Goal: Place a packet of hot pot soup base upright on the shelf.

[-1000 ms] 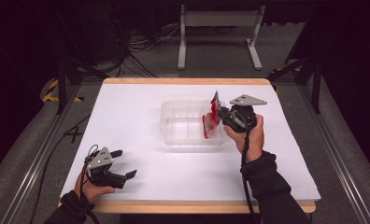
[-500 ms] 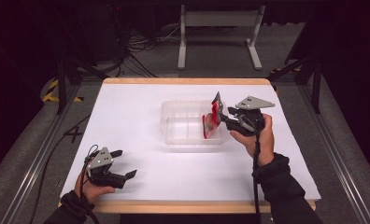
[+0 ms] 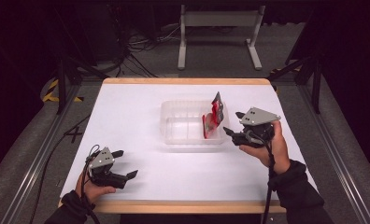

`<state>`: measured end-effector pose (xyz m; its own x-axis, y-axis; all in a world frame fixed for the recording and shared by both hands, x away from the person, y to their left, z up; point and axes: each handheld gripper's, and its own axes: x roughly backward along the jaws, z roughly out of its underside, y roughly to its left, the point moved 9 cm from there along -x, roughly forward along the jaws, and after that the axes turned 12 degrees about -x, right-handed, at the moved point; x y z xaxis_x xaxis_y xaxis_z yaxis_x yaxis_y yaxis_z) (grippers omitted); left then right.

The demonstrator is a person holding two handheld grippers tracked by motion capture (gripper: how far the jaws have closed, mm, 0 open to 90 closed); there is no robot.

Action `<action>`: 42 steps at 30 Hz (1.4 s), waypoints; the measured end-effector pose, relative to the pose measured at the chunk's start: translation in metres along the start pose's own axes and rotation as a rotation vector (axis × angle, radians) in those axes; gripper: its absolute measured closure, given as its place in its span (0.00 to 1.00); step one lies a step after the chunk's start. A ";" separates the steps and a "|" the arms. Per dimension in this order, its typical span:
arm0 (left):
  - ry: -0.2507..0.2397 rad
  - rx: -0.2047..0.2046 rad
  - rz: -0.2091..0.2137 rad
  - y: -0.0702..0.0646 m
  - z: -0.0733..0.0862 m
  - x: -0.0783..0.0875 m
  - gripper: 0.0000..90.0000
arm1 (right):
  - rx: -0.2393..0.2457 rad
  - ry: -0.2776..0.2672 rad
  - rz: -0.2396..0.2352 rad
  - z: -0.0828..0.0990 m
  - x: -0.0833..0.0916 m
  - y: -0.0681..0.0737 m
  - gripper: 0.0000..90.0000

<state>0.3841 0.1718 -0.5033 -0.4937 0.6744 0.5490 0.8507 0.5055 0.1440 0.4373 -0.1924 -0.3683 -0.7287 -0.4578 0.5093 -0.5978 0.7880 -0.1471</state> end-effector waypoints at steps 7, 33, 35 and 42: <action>-0.002 -0.001 0.003 0.000 0.000 0.000 0.07 | 0.052 0.035 0.057 0.024 0.013 -0.006 0.28; -0.003 0.000 0.008 -0.002 -0.001 0.000 0.08 | 0.006 0.003 0.099 0.083 0.040 -0.031 0.20; -0.002 0.001 0.010 -0.002 -0.001 0.000 0.08 | -0.003 0.005 0.102 0.089 0.040 -0.033 0.20; -0.004 -0.009 0.012 -0.002 -0.001 0.000 0.08 | -0.024 0.000 0.116 0.115 0.042 -0.040 0.19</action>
<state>0.3822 0.1703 -0.5028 -0.4843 0.6823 0.5477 0.8581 0.4926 0.1452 0.3921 -0.2902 -0.4391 -0.7927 -0.3625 0.4901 -0.5010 0.8455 -0.1850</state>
